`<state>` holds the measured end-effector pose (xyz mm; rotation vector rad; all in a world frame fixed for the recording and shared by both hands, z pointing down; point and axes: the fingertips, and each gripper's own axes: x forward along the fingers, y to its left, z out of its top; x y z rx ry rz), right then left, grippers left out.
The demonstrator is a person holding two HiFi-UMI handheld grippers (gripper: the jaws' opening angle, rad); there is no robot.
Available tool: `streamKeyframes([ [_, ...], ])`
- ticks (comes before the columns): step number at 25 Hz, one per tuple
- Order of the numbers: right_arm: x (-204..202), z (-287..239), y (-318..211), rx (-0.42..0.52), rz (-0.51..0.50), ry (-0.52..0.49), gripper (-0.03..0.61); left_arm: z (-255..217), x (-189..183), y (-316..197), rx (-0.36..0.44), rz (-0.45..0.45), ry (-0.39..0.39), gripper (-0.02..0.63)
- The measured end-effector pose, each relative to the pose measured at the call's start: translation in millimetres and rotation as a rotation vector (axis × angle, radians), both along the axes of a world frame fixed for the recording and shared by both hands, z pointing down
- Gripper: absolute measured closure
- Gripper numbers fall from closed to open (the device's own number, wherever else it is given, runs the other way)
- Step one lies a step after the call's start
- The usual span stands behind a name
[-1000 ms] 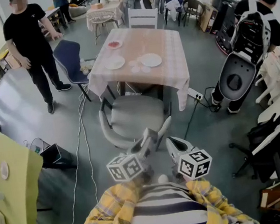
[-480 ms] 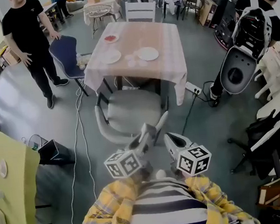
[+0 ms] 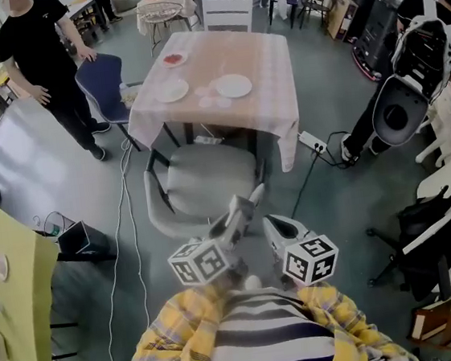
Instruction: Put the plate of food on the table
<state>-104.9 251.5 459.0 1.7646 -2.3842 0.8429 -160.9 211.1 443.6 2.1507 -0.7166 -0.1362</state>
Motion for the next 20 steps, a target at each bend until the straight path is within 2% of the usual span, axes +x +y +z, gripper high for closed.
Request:
streamKeyframes([
  [7, 19.7, 10.9, -19.6, -0.024, -0.019, -0.017, 0.58, 10.8, 18.9, -23.5, -0.034, -0.032, -0.005, 0.528],
  [20, 54.9, 7.8, -109.2, -0.029, 0.024, 0.0, 0.58, 11.1, 55.7, -107.8, -0.036, 0.037, -0.041, 0.528],
])
